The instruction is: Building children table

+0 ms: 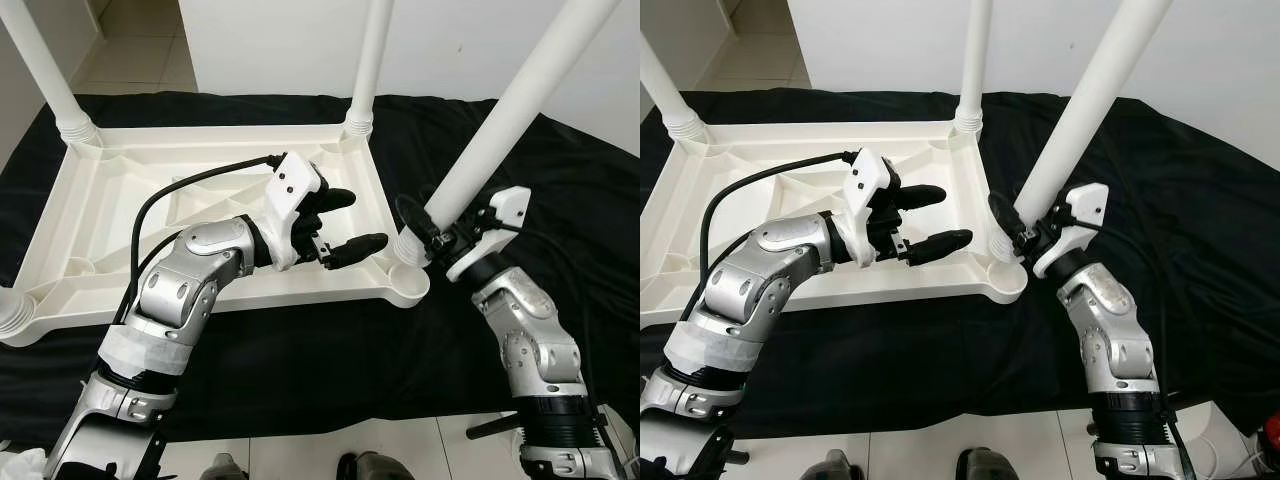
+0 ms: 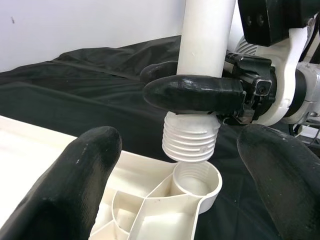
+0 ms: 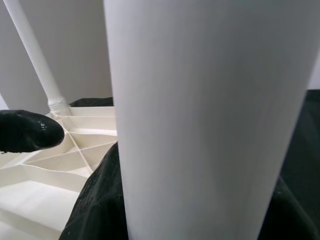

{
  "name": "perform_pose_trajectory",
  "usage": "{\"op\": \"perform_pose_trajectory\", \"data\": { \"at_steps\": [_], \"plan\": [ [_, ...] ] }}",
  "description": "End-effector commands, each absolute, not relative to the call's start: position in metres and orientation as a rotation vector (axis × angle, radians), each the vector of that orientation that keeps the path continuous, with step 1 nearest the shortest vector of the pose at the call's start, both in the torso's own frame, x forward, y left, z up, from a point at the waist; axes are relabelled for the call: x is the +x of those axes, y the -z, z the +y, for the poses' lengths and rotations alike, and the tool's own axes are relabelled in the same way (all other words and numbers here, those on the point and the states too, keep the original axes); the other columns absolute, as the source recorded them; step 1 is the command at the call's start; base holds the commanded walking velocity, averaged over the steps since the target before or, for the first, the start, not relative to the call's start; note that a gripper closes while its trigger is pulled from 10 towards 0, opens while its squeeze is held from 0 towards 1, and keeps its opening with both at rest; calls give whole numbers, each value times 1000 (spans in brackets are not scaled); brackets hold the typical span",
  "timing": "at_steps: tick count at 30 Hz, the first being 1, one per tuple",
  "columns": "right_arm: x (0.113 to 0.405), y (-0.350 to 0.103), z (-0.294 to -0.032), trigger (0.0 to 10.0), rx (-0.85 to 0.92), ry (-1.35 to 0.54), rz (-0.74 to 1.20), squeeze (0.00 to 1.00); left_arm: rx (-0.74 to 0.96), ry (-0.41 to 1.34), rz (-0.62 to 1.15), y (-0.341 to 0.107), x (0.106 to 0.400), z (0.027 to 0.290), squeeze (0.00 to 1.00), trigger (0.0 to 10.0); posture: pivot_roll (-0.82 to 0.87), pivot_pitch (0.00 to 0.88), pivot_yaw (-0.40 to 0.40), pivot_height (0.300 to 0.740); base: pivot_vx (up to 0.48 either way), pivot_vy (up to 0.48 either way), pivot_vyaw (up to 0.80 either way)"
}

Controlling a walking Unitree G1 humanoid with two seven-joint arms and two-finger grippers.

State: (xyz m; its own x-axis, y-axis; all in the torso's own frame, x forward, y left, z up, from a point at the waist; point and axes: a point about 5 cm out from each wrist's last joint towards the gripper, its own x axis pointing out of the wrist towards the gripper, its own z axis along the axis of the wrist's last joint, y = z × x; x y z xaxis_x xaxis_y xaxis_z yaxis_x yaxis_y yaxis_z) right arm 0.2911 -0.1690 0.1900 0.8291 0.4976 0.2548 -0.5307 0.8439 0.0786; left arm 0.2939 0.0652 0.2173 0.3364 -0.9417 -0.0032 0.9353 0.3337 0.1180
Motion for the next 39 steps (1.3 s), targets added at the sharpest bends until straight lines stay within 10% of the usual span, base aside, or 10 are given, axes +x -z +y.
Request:
{"op": "perform_pose_trajectory", "data": {
  "at_steps": [1,15,16,18,19,39],
  "plan": [
    [291,-202,-169,10000,160,-560,-264,0,100,1254,-76,-220,293,65,1000,10000,42,13,-21,740,0,0,0],
    [292,-177,-172,10000,-168,-620,-103,0,25,1272,-119,-236,294,64,1000,10000,49,18,-22,740,0,0,0],
    [293,-173,-172,10000,-207,-640,-73,0,3,1290,-138,-242,294,62,255,10000,51,16,-25,740,0,0,0],
    [293,-171,-173,10000,-225,-652,-53,0,-10,1302,-150,-246,293,60,255,10000,51,16,-25,740,0,0,0],
    [292,-170,-172,10000,-246,-678,-37,0,-35,1321,-166,-252,292,57,0,10000,52,14,-26,740,0,0,0],
    [296,-171,-144,10000,-355,-970,16,0,-105,1428,-285,-291,293,26,0,10000,62,7,-20,740,0,0,0]
  ]
}}
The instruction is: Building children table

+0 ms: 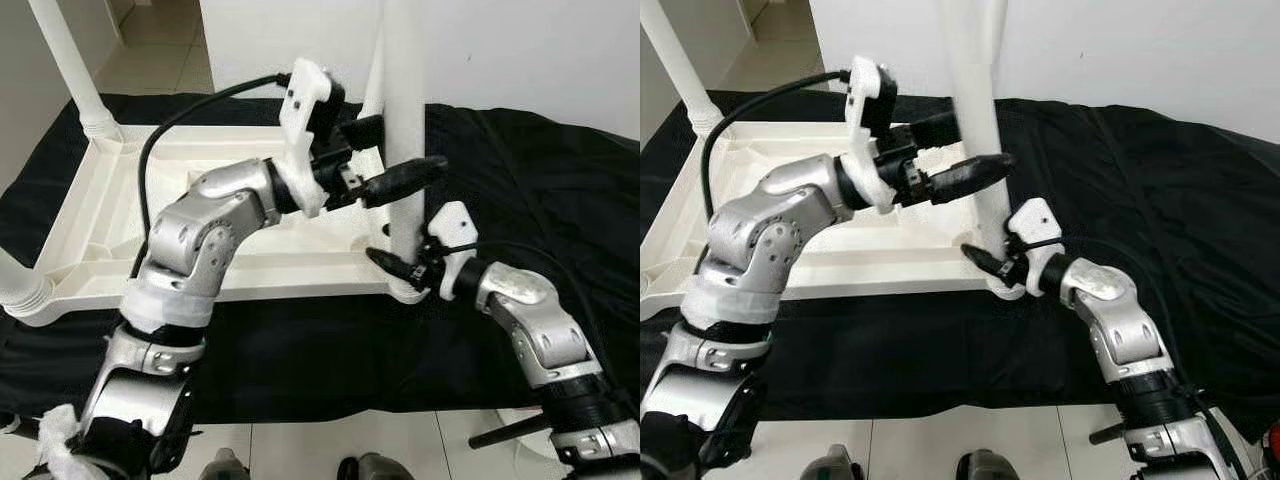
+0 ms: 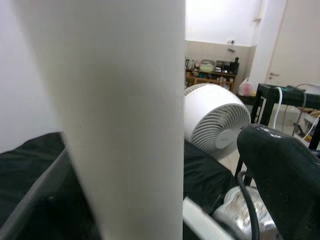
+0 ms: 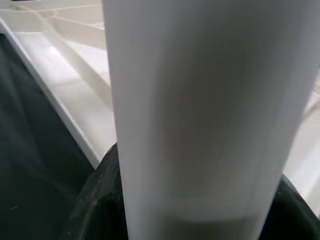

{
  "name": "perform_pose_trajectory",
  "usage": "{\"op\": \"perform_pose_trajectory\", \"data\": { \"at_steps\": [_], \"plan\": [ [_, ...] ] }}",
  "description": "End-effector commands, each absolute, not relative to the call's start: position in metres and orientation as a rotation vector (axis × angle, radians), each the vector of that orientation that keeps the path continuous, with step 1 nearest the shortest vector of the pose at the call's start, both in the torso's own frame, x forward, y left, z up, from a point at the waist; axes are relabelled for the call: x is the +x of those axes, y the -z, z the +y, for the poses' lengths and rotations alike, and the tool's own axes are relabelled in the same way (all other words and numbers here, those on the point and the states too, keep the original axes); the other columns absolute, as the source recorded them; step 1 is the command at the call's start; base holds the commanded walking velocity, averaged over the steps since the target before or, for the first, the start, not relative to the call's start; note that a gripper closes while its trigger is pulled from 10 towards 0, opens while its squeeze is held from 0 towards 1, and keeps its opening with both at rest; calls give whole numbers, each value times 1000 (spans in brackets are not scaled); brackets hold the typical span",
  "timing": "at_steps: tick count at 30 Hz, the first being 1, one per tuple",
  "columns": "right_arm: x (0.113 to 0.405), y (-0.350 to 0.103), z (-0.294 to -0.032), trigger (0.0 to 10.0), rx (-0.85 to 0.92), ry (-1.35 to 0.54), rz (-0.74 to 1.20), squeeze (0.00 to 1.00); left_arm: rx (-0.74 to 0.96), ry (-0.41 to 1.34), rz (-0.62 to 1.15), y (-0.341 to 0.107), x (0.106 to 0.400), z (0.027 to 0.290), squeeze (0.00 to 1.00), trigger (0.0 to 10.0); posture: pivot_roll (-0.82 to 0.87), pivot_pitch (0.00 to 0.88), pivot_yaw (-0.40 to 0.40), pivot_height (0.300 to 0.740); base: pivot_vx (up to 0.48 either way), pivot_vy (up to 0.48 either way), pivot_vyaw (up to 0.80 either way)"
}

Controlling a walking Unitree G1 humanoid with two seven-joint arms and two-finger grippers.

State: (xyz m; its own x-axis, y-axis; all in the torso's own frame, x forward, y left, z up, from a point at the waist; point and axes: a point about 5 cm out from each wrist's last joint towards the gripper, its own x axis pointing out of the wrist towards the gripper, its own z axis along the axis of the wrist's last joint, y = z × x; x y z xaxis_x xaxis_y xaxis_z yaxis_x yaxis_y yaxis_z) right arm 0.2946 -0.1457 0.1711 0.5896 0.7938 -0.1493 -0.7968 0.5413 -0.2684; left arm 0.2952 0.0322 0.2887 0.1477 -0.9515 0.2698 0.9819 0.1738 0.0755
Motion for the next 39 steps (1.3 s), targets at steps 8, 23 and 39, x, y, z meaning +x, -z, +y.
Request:
{"op": "perform_pose_trajectory", "data": {
  "at_steps": [8,23,39],
  "plan": [
    [300,-177,-146,10000,-384,-1005,23,0,-175,1419,-286,-299,296,21,0,6078,65,5,-17,740,0,0,0],
    [307,-178,-148,10000,-373,-973,13,0,-247,1376,-305,-304,302,26,0,0,65,4,-12,740,0,0,0],
    [329,-180,-143,10000,-279,-763,-43,1000,-359,1120,-346,-327,328,35,0,10000,67,5,-13,740,0,0,0]
  ]
}}
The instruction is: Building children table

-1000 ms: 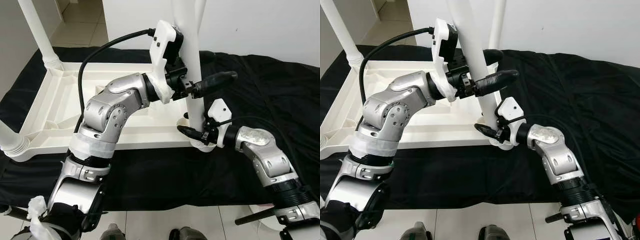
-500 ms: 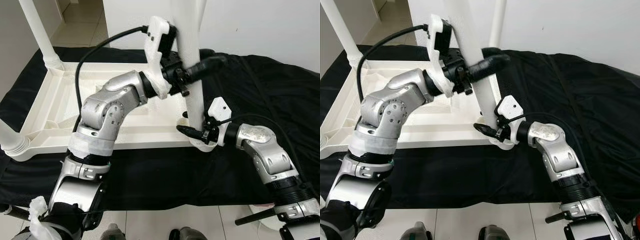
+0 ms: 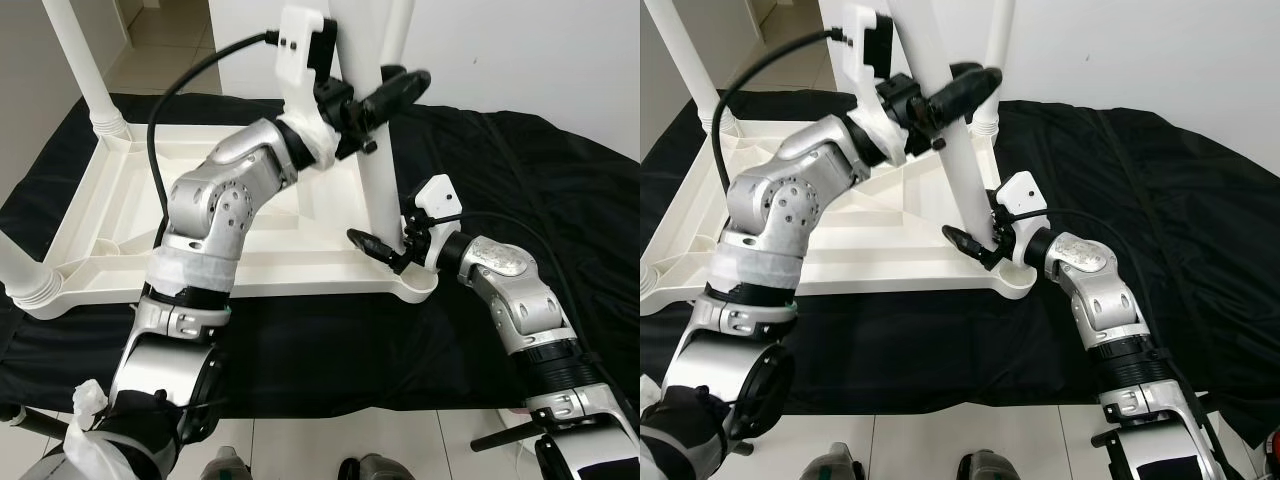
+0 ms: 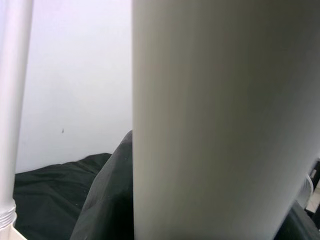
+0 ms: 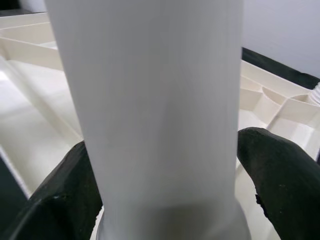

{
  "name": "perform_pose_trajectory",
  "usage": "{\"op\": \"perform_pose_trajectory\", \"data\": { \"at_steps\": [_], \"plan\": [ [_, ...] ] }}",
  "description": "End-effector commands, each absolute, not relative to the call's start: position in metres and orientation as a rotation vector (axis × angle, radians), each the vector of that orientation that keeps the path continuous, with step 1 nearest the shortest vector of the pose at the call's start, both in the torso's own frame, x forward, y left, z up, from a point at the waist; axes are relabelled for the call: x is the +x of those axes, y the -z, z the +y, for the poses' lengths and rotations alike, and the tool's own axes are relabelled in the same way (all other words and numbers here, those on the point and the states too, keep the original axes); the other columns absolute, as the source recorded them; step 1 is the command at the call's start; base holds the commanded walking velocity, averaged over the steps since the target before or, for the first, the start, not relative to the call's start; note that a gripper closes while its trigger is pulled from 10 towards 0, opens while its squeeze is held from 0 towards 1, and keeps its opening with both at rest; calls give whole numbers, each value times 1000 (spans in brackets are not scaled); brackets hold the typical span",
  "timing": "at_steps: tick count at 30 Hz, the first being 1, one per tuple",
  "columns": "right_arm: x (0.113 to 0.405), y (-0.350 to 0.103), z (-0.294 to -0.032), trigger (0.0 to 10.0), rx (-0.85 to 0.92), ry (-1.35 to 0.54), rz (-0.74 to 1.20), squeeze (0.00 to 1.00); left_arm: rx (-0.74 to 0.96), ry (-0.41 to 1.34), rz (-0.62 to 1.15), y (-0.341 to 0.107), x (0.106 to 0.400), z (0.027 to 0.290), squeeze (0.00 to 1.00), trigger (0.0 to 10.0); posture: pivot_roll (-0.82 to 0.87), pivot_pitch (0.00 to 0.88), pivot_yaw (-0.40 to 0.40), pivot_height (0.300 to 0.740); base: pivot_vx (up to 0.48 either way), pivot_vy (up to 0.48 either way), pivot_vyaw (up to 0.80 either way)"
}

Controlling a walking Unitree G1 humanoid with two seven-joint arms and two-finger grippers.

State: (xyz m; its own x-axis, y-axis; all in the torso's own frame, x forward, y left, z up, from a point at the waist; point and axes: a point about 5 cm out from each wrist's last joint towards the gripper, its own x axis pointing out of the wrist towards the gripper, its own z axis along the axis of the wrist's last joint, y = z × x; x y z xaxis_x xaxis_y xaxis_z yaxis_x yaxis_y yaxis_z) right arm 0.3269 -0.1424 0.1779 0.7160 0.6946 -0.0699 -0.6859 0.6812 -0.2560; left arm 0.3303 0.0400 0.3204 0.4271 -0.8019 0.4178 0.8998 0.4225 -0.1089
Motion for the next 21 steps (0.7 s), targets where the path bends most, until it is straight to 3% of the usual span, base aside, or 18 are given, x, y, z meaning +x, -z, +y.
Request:
{"op": "perform_pose_trajectory", "data": {
  "at_steps": [1,6,7,8,9,21],
  "plan": [
    [333,-184,-142,10000,-282,-710,-64,1000,-358,1062,-333,-330,332,36,0,10000,64,8,-11,740,0,0,0],
    [337,-186,-141,10000,-284,-665,-81,1000,-368,1003,-320,-333,336,36,0,10000,63,9,-13,740,0,0,0],
    [340,-188,-138,10000,-278,-625,-94,627,-371,941,-316,-336,339,37,0,10000,63,9,-13,740,0,0,0],
    [340,-188,-138,10000,-278,-625,-94,627,-371,941,-316,-336,339,37,0,10000,63,9,-13,740,0,0,0],
    [342,-187,-135,10000,-273,-593,-101,0,-371,895,-332,-339,341,37,0,10000,60,14,-18,740,0,0,0],
    [349,-181,-114,10000,-280,-450,-118,0,-361,816,-359,-339,338,21,0,10000,66,10,-24,740,0,0,0]
  ]
}}
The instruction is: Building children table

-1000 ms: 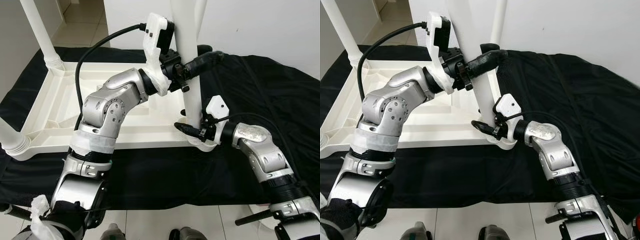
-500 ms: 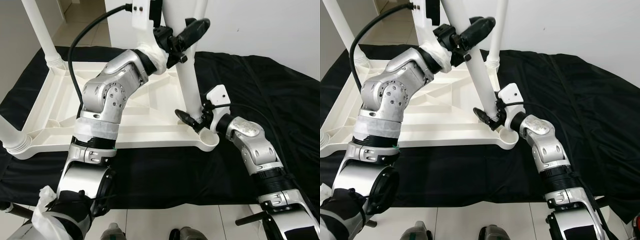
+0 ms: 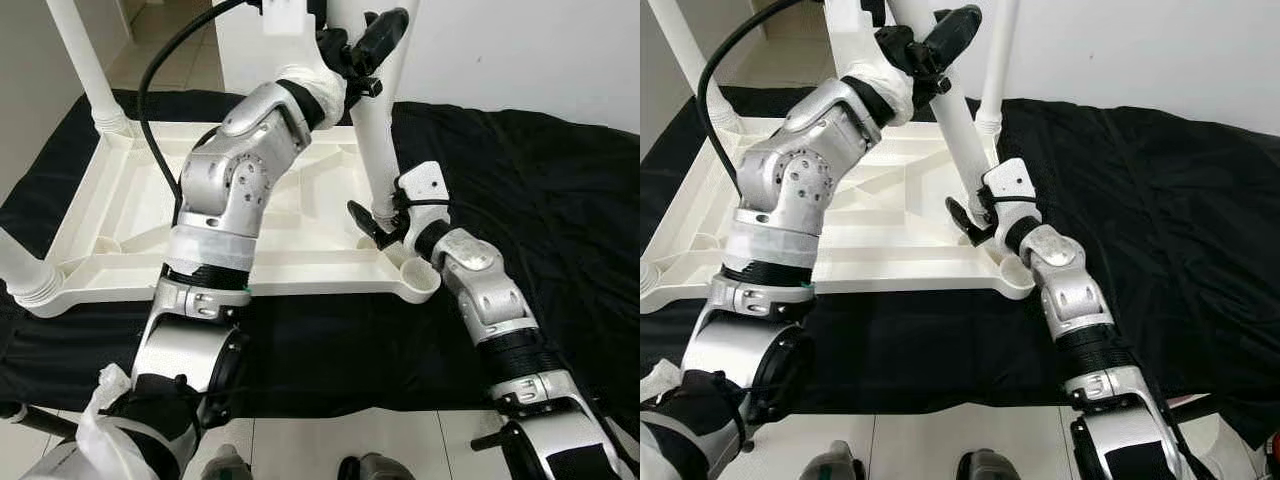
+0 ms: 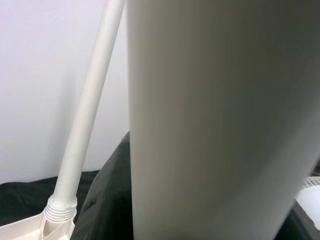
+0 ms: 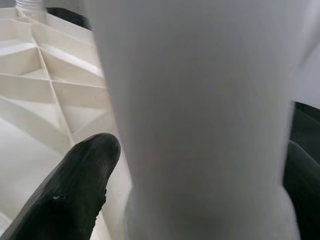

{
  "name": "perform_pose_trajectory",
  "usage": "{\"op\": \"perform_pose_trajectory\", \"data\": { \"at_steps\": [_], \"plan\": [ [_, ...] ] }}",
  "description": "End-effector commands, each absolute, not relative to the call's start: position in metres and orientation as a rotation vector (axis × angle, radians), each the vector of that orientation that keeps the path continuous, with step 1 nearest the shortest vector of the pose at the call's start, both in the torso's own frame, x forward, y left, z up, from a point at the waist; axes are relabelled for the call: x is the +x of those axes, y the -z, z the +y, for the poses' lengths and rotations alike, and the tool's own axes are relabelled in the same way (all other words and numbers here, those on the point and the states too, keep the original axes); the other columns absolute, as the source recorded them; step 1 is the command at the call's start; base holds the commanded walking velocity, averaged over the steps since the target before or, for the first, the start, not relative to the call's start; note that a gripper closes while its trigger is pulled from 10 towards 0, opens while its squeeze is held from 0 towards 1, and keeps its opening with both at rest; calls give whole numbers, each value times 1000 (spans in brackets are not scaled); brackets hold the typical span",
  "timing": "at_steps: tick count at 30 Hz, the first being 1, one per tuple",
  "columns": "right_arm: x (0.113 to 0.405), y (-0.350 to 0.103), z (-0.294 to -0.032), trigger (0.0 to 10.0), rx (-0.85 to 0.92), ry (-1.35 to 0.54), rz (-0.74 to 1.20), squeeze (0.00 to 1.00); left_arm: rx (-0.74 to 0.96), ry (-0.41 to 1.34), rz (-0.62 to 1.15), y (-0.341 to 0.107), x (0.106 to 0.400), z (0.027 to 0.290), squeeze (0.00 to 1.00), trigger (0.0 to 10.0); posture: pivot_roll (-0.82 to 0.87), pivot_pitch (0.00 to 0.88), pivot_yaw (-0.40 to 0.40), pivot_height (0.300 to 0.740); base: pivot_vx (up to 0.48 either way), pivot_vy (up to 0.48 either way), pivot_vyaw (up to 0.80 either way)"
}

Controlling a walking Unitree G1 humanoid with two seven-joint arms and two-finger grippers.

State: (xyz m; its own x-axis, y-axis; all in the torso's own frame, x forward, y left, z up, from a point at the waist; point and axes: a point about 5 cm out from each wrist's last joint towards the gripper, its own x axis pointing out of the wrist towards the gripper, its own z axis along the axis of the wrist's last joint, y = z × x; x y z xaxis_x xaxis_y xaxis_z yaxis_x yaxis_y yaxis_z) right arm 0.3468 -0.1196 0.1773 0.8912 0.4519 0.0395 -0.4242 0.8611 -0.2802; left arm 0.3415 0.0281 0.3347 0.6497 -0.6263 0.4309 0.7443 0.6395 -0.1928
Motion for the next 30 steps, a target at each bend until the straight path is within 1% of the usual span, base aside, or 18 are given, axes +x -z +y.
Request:
{"op": "perform_pose_trajectory", "data": {
  "at_steps": [1,5,8,9,14,17,22,30],
  "plan": [
    [349,-181,-114,10000,-280,-450,-118,0,-361,816,-359,-339,338,21,0,10000,66,10,-24,740,0,0,0],
    [351,-183,-97,10000,-290,-352,-138,0,-354,824,-351,-335,334,9,0,10000,65,6,-25,740,0,0,0],
    [352,-184,-93,10000,-305,-315,-153,0,-347,820,-350,-334,333,6,0,10000,65,6,-25,740,0,0,0],
    [353,-186,-90,10000,-329,-276,-166,0,-341,819,-347,-333,333,4,0,10000,64,3,-26,740,0,0,0],
    [353,-187,-88,10000,-346,-246,-178,0,-338,816,-345,-332,333,2,0,10000,64,3,-26,740,0,0,0],
    [350,-195,-77,10000,-389,-201,-253,0,-331,819,-341,-330,331,-3,0,10000,64,0,-31,740,0,0,0],
    [346,-198,-70,10000,-417,-177,-308,0,-326,817,-343,-329,331,-6,0,10000,66,0,-33,740,0,0,0],
    [343,-201,-66,10000,-439,-155,-342,0,-326,815,-344,-328,331,-7,0,10000,61,0,-32,740,0,0,0]
  ]
}}
